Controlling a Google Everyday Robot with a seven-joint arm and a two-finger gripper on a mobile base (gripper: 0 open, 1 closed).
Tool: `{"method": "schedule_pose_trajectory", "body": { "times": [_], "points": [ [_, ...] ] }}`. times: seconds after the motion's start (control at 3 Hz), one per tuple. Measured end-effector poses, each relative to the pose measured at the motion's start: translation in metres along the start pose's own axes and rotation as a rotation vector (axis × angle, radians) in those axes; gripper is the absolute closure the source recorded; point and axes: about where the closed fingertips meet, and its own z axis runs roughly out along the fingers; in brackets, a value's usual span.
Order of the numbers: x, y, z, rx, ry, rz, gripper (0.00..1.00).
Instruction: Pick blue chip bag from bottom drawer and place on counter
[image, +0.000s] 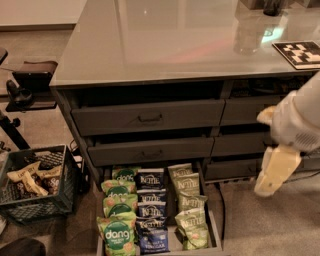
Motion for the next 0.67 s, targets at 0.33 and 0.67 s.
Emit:
{"method": "schedule_pose_trajectory", "body": {
  "times": [0.33, 0.67],
  "points": [
    [0.018, 0.019, 0.063, -0.039, -0.047, 0.0, 0.0],
    [0.02, 0.026, 0.121, -0.027, -0.12, 0.003, 0.0]
  ]
}}
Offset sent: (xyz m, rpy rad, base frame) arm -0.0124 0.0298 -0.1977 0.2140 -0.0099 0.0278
